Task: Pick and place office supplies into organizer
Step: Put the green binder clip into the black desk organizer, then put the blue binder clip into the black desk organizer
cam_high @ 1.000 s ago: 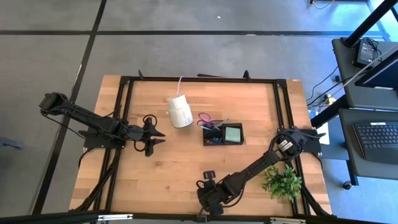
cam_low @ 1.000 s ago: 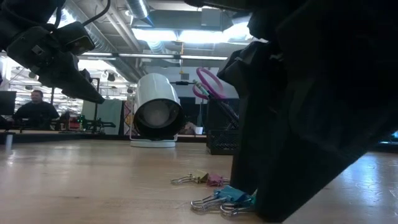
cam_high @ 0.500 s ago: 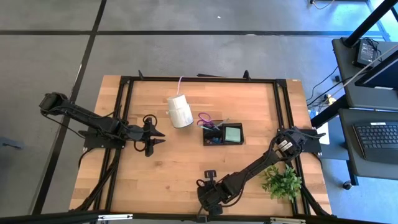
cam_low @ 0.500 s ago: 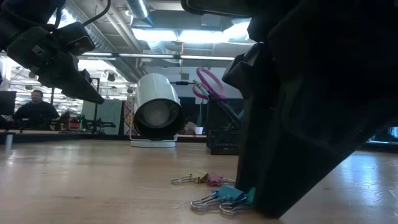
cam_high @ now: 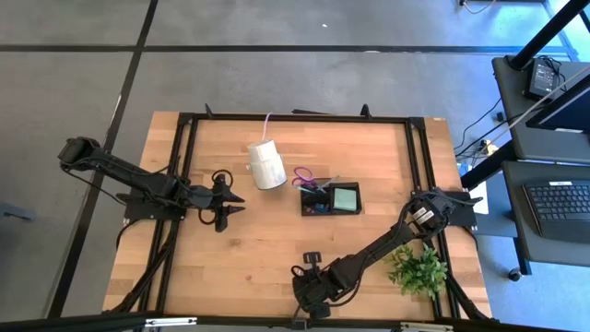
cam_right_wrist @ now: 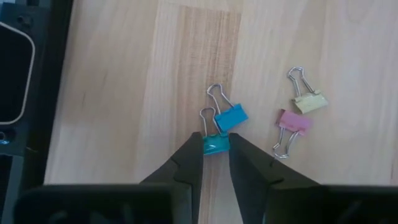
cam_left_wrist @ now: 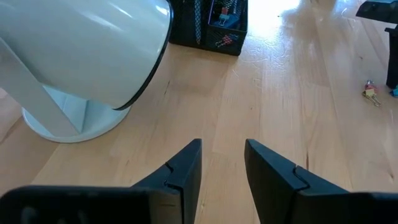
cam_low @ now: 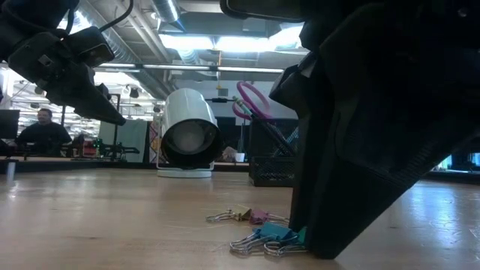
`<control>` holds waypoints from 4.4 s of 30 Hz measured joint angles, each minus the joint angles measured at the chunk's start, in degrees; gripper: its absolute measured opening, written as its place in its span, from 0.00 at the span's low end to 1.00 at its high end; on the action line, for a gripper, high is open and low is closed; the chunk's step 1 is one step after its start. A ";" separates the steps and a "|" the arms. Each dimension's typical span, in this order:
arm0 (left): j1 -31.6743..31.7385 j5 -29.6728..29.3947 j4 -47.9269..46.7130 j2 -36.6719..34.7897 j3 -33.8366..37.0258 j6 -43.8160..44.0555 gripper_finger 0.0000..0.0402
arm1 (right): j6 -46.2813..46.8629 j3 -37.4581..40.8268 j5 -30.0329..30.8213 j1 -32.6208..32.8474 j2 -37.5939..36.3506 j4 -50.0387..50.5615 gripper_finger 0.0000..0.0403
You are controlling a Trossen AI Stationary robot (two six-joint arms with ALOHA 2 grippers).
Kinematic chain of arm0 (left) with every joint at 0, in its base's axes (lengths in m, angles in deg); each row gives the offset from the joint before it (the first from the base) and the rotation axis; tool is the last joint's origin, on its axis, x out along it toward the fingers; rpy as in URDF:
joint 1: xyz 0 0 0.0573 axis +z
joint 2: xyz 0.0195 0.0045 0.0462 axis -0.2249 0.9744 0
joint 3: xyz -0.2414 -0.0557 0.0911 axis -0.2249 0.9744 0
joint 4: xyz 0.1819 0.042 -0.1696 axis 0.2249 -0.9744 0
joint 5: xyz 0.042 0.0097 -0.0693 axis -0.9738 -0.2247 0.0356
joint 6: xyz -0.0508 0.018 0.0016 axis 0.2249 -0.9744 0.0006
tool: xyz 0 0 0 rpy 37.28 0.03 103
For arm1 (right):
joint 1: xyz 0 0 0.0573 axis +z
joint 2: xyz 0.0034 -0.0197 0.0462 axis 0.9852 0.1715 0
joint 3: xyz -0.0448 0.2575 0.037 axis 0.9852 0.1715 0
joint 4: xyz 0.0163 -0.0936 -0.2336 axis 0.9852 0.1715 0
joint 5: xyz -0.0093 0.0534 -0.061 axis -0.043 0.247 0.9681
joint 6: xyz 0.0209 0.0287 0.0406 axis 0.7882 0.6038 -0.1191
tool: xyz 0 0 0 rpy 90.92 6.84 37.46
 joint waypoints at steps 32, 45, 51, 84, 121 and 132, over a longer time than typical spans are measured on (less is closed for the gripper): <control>0.00 0.15 -0.02 -0.01 0.00 2.82 0.29 | 0.47 -32.41 15.11 -8.73 0.31 48.34 0.17; 0.00 0.19 -2.14 -0.02 0.00 2.78 0.29 | -11.13 -26.97 12.64 -17.74 0.05 48.81 0.15; 0.00 0.22 -5.49 0.00 0.00 2.80 0.29 | -13.45 -20.92 12.55 -19.65 -1.79 45.22 0.15; 0.00 -1.48 -5.68 -0.02 0.00 2.30 0.29 | -8.08 6.67 14.28 -23.38 -12.98 20.23 0.16; 0.00 -2.97 -5.73 -0.01 0.00 0.83 0.29 | -7.84 6.62 14.69 -24.24 -12.98 20.26 0.31; 0.00 -2.97 -5.73 0.00 0.00 0.85 0.29 | -1.86 -1.73 1.62 -22.38 -12.96 20.35 0.31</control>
